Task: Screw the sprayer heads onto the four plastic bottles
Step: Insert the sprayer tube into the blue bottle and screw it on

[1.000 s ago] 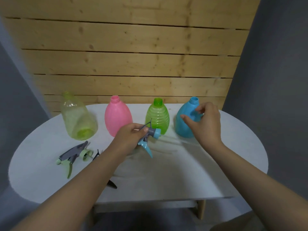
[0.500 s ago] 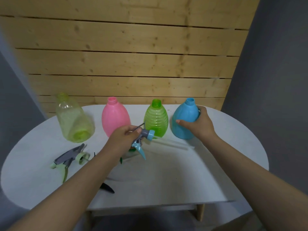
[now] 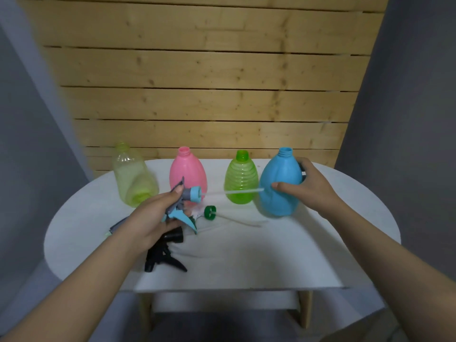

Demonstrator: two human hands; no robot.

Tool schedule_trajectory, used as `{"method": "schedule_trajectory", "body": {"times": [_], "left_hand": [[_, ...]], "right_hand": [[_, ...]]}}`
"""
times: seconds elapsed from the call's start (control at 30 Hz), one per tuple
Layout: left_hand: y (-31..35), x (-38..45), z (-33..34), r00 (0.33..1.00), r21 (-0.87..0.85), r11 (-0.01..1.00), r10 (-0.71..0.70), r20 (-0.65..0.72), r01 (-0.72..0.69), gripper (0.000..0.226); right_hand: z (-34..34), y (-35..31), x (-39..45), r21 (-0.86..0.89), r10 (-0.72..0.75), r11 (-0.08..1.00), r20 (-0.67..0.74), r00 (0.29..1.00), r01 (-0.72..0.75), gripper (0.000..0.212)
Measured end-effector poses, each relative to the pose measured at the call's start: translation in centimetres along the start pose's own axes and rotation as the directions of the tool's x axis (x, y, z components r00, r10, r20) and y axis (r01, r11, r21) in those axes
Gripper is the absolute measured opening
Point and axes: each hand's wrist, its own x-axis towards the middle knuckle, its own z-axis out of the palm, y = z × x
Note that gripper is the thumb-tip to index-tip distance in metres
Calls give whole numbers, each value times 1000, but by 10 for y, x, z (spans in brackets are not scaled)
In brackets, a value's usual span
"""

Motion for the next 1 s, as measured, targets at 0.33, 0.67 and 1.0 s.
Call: {"method": "schedule_trajectory", "body": {"times": [0.33, 0.67, 1.0], "left_hand": [[-1, -7, -14, 994, -90, 992, 88, -65, -93, 21], [-3, -6, -8, 979, 60, 984, 175, -109, -169, 19], [1, -8, -2, 945, 301, 911, 318, -80, -281, 23]], "right_hand": [[10, -8, -27, -323, -212, 900, 263, 941, 293, 74], [14, -8, -27, -407, -249, 843, 285, 926, 352, 76], [18, -19, -29, -521, -257, 727, 398, 881, 448, 88]]}}
